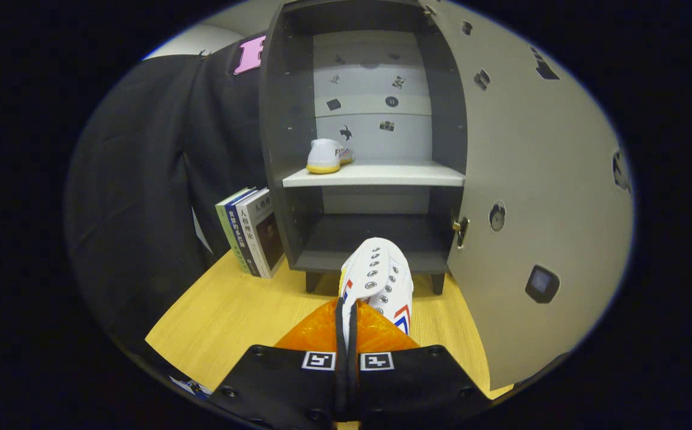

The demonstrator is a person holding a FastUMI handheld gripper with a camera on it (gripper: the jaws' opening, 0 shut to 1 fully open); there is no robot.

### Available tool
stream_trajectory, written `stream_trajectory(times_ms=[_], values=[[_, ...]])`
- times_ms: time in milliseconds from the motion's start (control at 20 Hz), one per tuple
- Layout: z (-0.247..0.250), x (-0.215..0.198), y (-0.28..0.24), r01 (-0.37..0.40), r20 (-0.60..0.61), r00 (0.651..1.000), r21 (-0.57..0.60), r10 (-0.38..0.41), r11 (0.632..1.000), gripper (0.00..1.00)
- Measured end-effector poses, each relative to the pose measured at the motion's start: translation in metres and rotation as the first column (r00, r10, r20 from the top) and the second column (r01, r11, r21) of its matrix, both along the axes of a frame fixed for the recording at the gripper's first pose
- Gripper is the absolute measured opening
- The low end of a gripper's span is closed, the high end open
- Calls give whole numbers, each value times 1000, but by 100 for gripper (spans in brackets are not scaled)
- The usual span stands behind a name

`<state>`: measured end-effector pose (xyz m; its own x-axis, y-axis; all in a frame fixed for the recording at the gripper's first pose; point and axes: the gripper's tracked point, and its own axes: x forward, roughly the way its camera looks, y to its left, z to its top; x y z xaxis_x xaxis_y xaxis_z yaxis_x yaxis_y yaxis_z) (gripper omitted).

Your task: Open the shoe cabinet door, grab the shoes and put them into the shoe cabinet, then close the shoe cabinet door.

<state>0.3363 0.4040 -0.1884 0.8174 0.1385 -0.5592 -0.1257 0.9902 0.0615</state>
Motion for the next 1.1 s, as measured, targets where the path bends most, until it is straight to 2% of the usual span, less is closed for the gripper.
stream_trajectory(times_ms=[250, 550, 950, 1100], values=[[45, 56, 5, 9, 90, 996, 18, -11, 1000, 1], [74, 116, 8, -9, 147, 989, 3, 9, 1000, 1], [76, 186, 5, -16, 185, 983, -17, 19, 1000, 1], [68, 211, 2, -22, 198, 980, -70, 36, 997, 1]])
